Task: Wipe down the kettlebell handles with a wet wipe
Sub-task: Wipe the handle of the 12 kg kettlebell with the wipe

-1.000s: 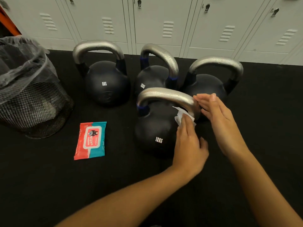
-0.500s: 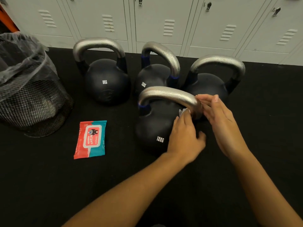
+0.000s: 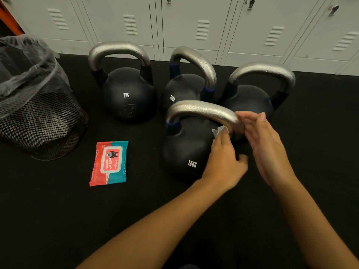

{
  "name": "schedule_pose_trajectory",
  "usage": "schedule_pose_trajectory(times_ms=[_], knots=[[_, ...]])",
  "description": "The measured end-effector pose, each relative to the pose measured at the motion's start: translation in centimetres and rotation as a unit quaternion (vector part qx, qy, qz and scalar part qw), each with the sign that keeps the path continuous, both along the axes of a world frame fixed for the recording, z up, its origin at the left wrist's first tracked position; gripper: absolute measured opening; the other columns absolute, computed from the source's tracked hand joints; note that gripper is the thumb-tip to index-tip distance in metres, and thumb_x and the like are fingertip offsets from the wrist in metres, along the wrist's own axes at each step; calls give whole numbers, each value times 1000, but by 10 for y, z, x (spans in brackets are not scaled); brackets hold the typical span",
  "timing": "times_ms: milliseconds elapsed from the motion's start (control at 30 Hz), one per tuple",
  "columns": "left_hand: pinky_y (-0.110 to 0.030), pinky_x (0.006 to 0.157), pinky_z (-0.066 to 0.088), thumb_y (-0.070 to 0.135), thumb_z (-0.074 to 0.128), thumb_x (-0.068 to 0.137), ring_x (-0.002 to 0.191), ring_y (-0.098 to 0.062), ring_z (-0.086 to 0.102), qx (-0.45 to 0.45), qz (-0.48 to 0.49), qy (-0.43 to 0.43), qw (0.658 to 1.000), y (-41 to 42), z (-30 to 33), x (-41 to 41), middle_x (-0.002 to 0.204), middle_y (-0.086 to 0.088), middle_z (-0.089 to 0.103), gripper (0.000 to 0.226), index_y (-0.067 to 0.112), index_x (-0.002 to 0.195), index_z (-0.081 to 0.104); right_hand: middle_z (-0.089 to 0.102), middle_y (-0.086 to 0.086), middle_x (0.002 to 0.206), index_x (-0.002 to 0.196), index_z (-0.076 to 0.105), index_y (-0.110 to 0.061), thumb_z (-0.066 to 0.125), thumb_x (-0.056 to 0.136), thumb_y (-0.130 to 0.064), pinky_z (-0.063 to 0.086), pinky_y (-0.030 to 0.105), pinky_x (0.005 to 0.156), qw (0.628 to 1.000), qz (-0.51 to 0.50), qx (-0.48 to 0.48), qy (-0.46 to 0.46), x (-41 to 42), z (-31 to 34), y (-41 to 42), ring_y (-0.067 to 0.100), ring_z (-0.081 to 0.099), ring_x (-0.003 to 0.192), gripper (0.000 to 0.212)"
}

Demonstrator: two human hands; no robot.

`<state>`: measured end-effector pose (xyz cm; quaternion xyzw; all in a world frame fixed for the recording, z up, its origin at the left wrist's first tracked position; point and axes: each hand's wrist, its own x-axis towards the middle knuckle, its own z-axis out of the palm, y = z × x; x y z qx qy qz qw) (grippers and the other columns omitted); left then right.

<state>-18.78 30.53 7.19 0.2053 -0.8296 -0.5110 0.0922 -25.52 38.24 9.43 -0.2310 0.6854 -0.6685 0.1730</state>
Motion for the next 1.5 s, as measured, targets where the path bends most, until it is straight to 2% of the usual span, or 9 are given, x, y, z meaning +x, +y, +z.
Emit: schedule_pose_trajectory(times_ms=[100, 167, 367, 600, 767, 967, 1200, 1333, 1500], knots=[[-31, 118, 21, 19, 59, 91, 147, -17, 12, 37, -11, -14, 999, 19, -7, 11, 161, 1, -5, 91, 18, 153, -7, 66, -9, 124, 119, 63, -26, 26, 104, -42, 38, 27, 106, 1000, 1, 1, 5, -1, -2, 1, 3, 55, 123, 43], [-23, 113, 19, 21, 58, 92, 146, -17, 13, 34, -21, -27, 999, 21, -8, 13, 161, 2, -10, 92, 20, 152, -11, 65, -8, 125, 119, 63, -26, 26, 104, -42, 38, 28, 107, 1000, -3, -1, 6, -1, -3, 1, 3, 55, 124, 43], [-25, 99, 36, 17, 62, 86, 126, -22, 44, 14, -15, -3, 1000, -9, 0, -2, 140, -7, 41, 64, 10, 142, 31, 67, -12, 121, 117, 63, -27, 26, 106, -38, 40, 23, 102, 1000, -8, -8, 1, 2, -2, 0, 0, 56, 122, 40], [-20, 108, 28, 21, 64, 86, 138, -16, 31, -12, -28, 12, 999, 7, -6, 9, 154, -4, 21, 85, 15, 152, 10, 66, -10, 122, 120, 62, -24, 26, 106, -37, 40, 22, 102, 1000, -7, -8, 1, 3, -1, -1, 0, 56, 122, 40], [-35, 99, 44, 19, 62, 86, 117, -23, 52, -24, -15, 9, 1000, -16, 0, -5, 128, -8, 53, 52, 9, 132, 42, 66, -9, 123, 120, 62, -23, 25, 107, -36, 40, 24, 103, 1000, -10, -4, 4, 3, -2, -1, 0, 56, 122, 41], [-31, 98, 45, 8, 56, 91, 113, -19, 55, -47, 3, 55, 997, -12, -8, 5, 127, -6, 55, 45, 12, 134, 45, 65, -8, 125, 121, 61, -22, 25, 107, -34, 40, 20, 102, 1000, -10, -7, 3, 4, -2, -1, -1, 55, 123, 41], [-36, 85, 52, 10, 48, 99, 91, -22, 65, -105, 75, 51, 990, -15, -2, 7, 100, -10, 69, 25, 9, 119, 62, 64, -10, 126, 124, 61, -21, 24, 107, -35, 41, 18, 99, 1000, -13, 1, 6, 5, -3, -1, -3, 54, 122, 42], [-37, 83, 54, 12, 47, 100, 88, -24, 65, -96, 5, -4, 995, -23, 6, 21, 102, -12, 68, 31, 15, 129, 59, 64, -9, 127, 124, 61, -18, 24, 107, -37, 40, 22, 102, 1000, -18, 4, 7, 3, -3, 0, 0, 54, 124, 45], [-21, 82, 50, 14, 54, 96, 92, -14, 66, -63, -175, -3, 983, -44, 39, 33, 99, -7, 72, 24, 12, 116, 69, 65, -4, 122, 117, 63, -20, 33, 106, -32, 44, 34, 105, 995, -47, 18, 82, 7, 5, 7, 6, 57, 121, 34]])
